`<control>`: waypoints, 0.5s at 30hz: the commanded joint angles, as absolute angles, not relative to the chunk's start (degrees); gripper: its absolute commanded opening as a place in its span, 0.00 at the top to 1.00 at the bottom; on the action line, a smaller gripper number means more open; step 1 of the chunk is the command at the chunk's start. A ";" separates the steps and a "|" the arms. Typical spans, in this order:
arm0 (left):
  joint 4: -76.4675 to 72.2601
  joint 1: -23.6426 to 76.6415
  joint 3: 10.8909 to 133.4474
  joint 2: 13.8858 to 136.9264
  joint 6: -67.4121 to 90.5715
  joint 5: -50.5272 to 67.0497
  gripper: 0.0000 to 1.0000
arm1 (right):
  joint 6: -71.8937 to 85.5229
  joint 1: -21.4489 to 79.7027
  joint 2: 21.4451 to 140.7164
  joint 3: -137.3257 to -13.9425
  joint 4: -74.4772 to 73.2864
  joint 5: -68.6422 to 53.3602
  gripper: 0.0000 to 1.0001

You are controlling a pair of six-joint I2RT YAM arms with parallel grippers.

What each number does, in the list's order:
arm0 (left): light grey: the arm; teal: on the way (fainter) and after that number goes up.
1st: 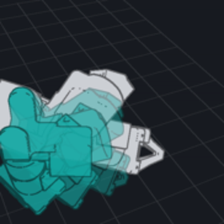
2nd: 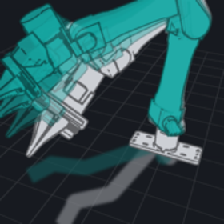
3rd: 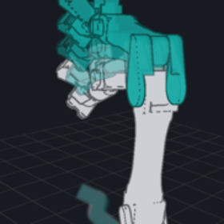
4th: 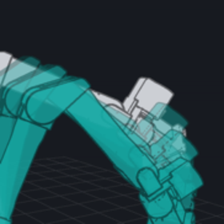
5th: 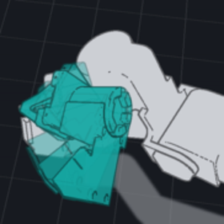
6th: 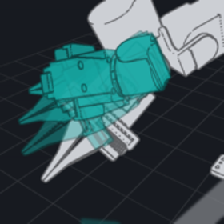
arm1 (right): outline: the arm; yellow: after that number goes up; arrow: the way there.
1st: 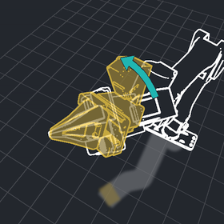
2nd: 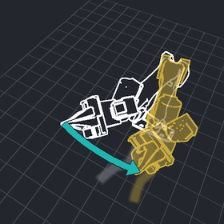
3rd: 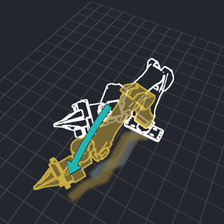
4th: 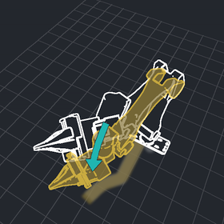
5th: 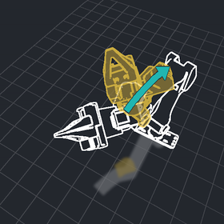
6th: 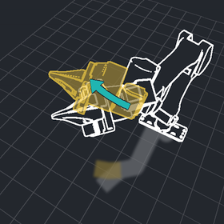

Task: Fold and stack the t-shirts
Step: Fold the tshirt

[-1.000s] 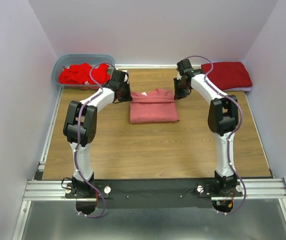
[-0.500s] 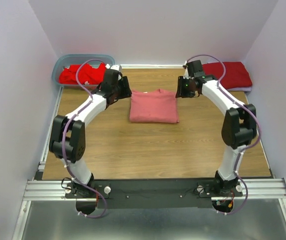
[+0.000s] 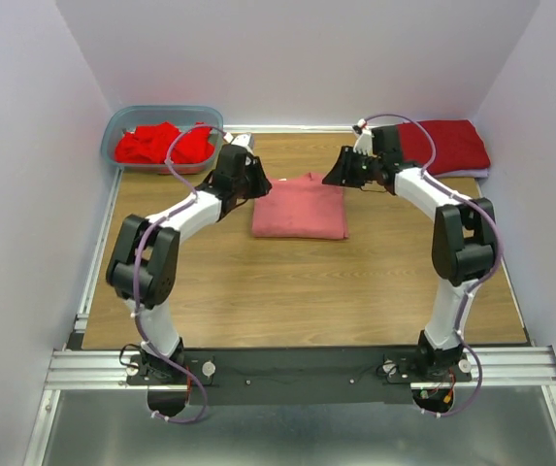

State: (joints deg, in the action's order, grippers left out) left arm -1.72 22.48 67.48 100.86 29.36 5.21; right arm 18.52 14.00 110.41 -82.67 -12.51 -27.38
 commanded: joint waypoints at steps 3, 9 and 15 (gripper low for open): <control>-10.98 19.60 76.98 112.66 32.87 16.60 0.69 | 32.68 9.06 121.45 -84.36 9.30 -48.59 0.57; -12.48 17.58 85.42 124.79 34.79 19.15 0.71 | 43.31 5.98 134.28 -87.98 23.33 -53.61 0.57; -11.43 13.80 90.18 132.71 36.65 23.90 0.75 | 48.08 3.17 140.09 -89.30 27.25 -53.09 0.57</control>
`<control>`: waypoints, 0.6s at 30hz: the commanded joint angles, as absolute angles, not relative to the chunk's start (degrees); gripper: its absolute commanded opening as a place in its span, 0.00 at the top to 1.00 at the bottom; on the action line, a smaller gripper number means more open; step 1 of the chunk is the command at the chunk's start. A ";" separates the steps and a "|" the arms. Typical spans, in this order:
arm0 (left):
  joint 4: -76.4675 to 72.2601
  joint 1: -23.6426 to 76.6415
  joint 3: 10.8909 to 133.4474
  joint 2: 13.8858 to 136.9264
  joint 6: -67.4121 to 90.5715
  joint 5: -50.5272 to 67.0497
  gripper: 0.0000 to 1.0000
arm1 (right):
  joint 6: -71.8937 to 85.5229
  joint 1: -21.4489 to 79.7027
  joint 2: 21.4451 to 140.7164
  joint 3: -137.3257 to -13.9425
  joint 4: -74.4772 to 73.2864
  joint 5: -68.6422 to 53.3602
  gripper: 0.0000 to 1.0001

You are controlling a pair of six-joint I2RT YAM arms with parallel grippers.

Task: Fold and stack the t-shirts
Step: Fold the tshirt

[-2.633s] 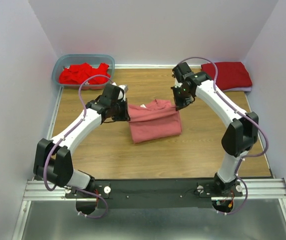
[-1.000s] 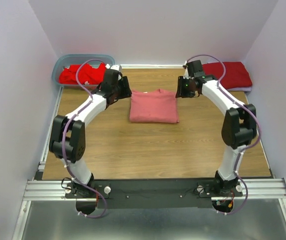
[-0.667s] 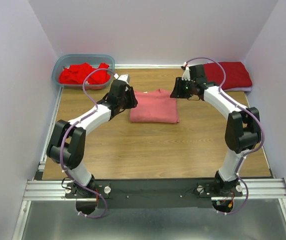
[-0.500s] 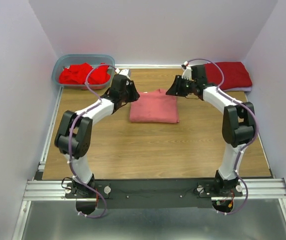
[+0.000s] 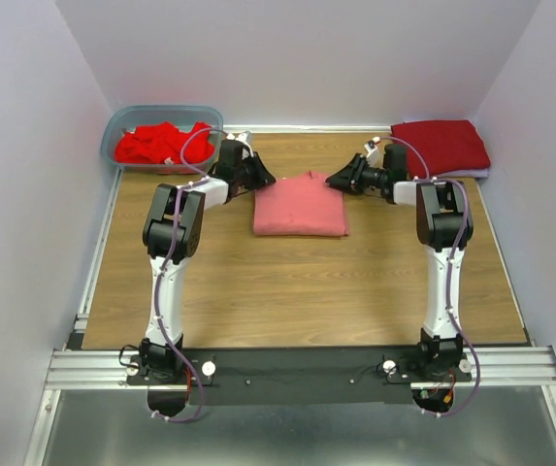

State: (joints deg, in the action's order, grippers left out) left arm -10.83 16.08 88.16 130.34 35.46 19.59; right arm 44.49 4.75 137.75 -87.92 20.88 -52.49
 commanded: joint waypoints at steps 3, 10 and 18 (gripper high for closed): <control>-11.34 12.75 89.56 132.01 36.12 23.47 0.75 | 47.99 2.46 139.66 -88.68 27.25 -53.52 0.56; -11.34 11.69 87.90 123.68 35.07 22.76 0.59 | 49.74 2.55 130.79 -85.27 27.33 -54.67 0.52; -12.48 15.81 72.11 104.43 36.91 20.92 0.49 | 52.12 6.75 117.88 -73.50 28.38 -57.48 0.50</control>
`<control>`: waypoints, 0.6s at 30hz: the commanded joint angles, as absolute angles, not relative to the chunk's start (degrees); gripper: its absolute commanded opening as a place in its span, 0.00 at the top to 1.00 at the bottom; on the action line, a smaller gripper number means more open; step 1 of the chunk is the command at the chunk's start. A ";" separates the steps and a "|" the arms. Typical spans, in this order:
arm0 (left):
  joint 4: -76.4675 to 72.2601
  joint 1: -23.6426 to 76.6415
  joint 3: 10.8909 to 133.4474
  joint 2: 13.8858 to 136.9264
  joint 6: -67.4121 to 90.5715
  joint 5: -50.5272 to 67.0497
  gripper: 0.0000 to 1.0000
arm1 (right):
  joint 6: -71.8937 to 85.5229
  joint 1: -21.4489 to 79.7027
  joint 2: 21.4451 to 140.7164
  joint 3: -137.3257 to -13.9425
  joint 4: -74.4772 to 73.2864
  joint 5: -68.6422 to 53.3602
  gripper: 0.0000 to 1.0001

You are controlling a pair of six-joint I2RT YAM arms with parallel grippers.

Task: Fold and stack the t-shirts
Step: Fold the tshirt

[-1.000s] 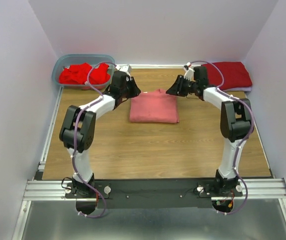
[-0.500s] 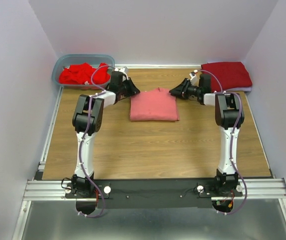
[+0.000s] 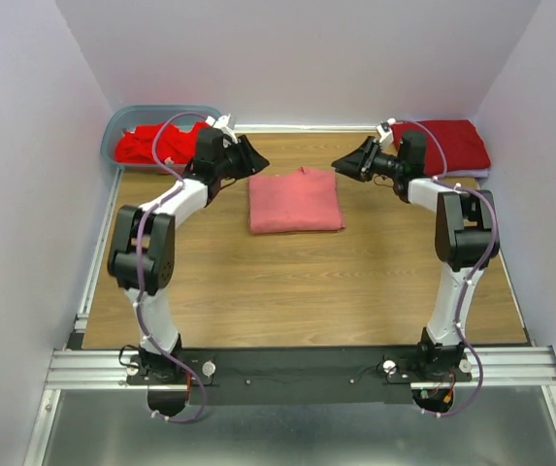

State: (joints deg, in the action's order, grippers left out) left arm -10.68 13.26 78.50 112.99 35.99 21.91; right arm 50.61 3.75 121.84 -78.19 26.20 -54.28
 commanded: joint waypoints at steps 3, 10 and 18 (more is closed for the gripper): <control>-14.67 18.45 63.65 99.33 39.72 21.36 0.58 | 53.96 9.66 116.28 -68.04 31.20 -57.92 0.52; -21.88 20.48 49.49 99.04 43.07 22.77 0.77 | 56.16 12.66 119.61 -59.25 39.81 -57.92 0.67; -27.86 14.68 41.05 105.65 48.33 22.85 0.89 | 52.12 8.80 128.40 -57.31 39.81 -57.04 0.72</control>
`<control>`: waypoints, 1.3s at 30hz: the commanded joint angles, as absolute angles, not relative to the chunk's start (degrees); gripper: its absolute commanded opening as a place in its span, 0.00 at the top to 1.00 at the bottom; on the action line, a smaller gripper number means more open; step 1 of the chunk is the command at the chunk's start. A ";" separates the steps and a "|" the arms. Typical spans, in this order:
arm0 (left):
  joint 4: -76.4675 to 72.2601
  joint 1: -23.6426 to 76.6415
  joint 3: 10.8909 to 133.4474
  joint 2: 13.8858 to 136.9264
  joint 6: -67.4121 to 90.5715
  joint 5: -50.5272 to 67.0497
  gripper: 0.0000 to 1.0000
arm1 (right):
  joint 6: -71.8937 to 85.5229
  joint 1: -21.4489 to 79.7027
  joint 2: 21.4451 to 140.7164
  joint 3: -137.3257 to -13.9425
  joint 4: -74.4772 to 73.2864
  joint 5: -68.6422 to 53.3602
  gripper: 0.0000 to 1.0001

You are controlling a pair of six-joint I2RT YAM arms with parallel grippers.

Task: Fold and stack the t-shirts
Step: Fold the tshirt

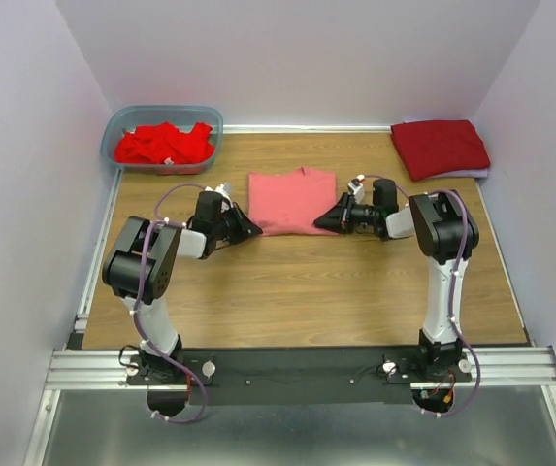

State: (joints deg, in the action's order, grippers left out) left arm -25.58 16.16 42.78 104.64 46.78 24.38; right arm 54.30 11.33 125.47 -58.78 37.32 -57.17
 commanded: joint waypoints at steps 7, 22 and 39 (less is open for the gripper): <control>-24.36 14.50 39.64 97.94 48.43 24.34 0.87 | 53.17 8.17 120.88 -57.04 38.24 -57.13 0.61; 7.56 14.33 52.56 62.68 24.36 -16.50 0.53 | 63.01 24.96 122.33 -72.59 37.44 -52.21 0.25; 3.78 14.24 47.28 55.20 19.95 -27.07 0.35 | 64.78 25.84 133.96 -75.05 36.22 -48.16 0.24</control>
